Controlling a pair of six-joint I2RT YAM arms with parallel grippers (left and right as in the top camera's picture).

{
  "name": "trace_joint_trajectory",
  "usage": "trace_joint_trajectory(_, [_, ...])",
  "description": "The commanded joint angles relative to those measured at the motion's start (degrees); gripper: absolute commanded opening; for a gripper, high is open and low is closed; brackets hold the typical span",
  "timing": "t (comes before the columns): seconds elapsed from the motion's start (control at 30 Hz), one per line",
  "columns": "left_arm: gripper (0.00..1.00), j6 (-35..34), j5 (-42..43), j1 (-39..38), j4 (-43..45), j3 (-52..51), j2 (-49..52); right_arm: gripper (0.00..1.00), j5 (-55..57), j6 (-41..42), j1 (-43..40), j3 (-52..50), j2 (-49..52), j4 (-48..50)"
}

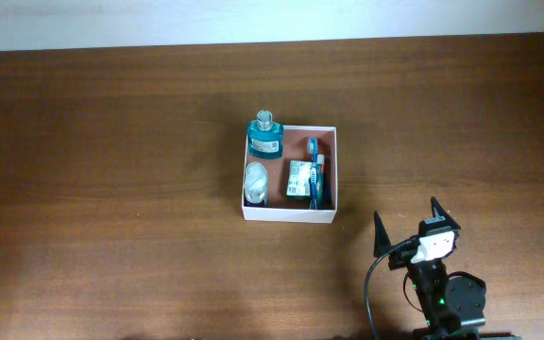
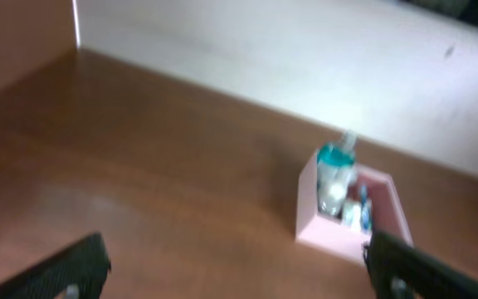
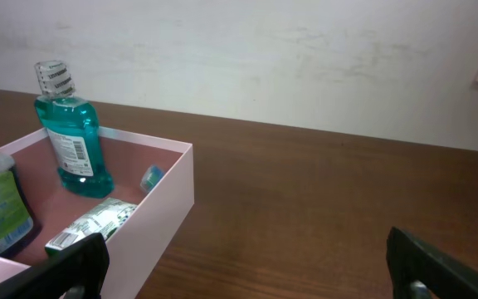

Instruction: Pack container

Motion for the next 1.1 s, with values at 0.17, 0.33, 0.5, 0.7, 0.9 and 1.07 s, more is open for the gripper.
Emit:
trace_joint_trajectory(0.17, [0.99, -0.1, 1.2, 1.4, 17.6, -15.3, -5.9, 0.98, -0.1, -0.1, -0.5, -0.3, -0.5, -0.4])
trace_joint_trajectory(0.33, [0.99, -0.1, 3.0, 2.8, 27.0, -26.7, -9.3, 0.98, -0.1, -0.1, -0.5, -0.3, -0.5, -0.4])
trace_joint_trajectory(0.5, [0.99, -0.1, 5.2, 4.4, 34.3, -35.4, -9.5, 0.98, -0.1, -0.1, -0.5, -0.3, -0.5, -0.4])
trace_joint_trajectory(0.7, [0.99, -0.1, 7.0, 4.8, 44.1, -45.2, -9.5, 0.98, -0.1, -0.1, -0.5, -0.3, -0.5, -0.4])
trace_joint_trajectory(0.9, [0.99, -0.1, 7.2, 4.8, 56.1, -56.2, -9.5, 0.98, -0.1, -0.1, -0.5, -0.3, -0.5, -0.4])
trace_joint_trajectory(1.07, [0.99, -0.1, 7.6, 4.8, 65.3, -64.0, -9.5, 0.98, -0.1, -0.1, -0.5, -0.3, -0.5, -0.4])
